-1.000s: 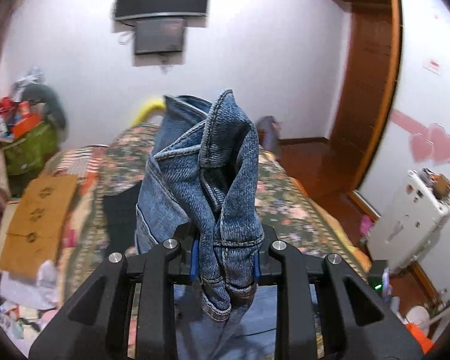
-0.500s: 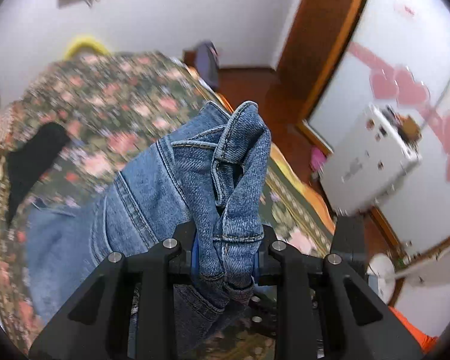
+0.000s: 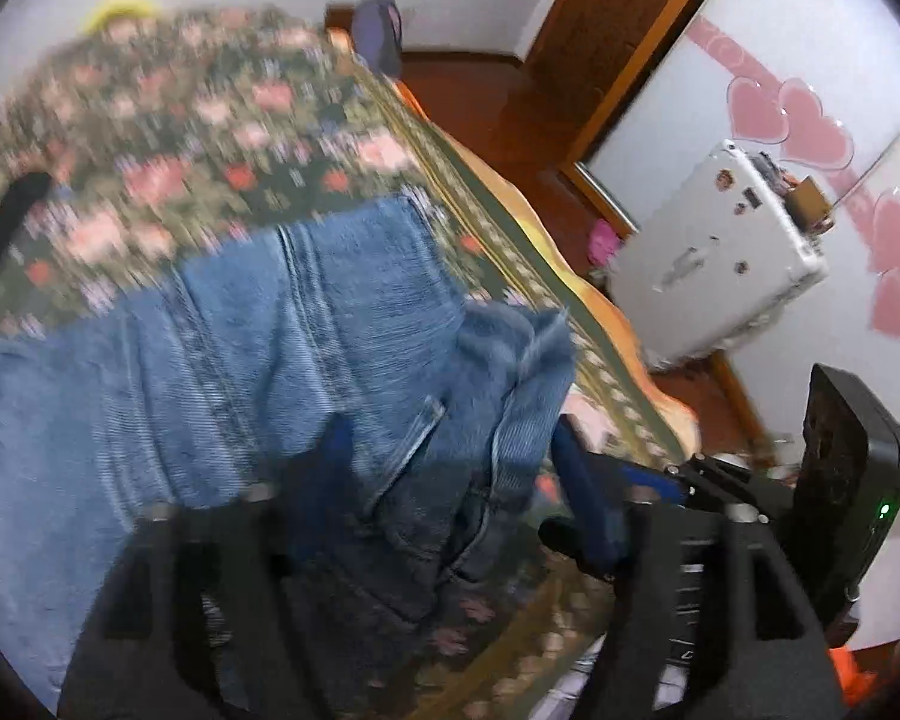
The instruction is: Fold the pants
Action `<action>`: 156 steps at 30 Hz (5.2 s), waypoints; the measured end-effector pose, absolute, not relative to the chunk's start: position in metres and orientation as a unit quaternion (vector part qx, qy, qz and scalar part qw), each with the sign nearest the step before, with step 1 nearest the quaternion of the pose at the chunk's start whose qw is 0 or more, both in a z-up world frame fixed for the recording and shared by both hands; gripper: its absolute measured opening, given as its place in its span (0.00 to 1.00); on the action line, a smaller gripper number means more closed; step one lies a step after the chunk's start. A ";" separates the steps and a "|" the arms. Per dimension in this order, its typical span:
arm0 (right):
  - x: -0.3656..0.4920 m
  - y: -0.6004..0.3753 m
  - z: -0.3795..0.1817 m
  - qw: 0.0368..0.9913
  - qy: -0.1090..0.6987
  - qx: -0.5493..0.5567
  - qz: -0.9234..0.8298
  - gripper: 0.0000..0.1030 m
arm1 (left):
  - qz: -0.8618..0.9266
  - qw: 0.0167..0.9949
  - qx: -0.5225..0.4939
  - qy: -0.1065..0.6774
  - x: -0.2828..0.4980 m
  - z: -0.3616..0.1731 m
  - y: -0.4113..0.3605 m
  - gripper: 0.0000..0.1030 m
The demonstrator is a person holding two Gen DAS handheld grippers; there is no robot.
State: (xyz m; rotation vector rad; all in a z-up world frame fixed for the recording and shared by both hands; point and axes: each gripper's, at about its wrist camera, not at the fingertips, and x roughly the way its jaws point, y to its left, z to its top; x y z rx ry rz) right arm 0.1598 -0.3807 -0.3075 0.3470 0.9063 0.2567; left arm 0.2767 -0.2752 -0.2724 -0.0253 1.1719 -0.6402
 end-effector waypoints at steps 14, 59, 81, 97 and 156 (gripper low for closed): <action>0.143 -0.362 -0.299 0.876 0.427 0.171 0.145 0.47 | -0.227 0.861 0.058 0.452 0.288 -0.191 -0.193 0.69; 0.199 -0.282 -0.238 0.903 0.374 0.059 0.206 0.49 | -0.164 0.868 0.015 0.468 0.215 -0.225 -0.033 0.56; 0.197 -0.270 -0.291 0.887 0.414 0.049 0.197 0.21 | -0.089 0.844 0.015 0.529 0.224 -0.283 0.008 0.26; 0.221 -0.284 -0.241 0.905 0.377 0.067 0.183 0.61 | -0.146 0.873 0.017 0.465 0.266 -0.233 -0.045 0.77; 0.268 -0.236 -0.177 0.861 0.338 0.153 0.348 0.25 | -0.201 0.886 -0.022 0.416 0.271 -0.148 -0.040 0.46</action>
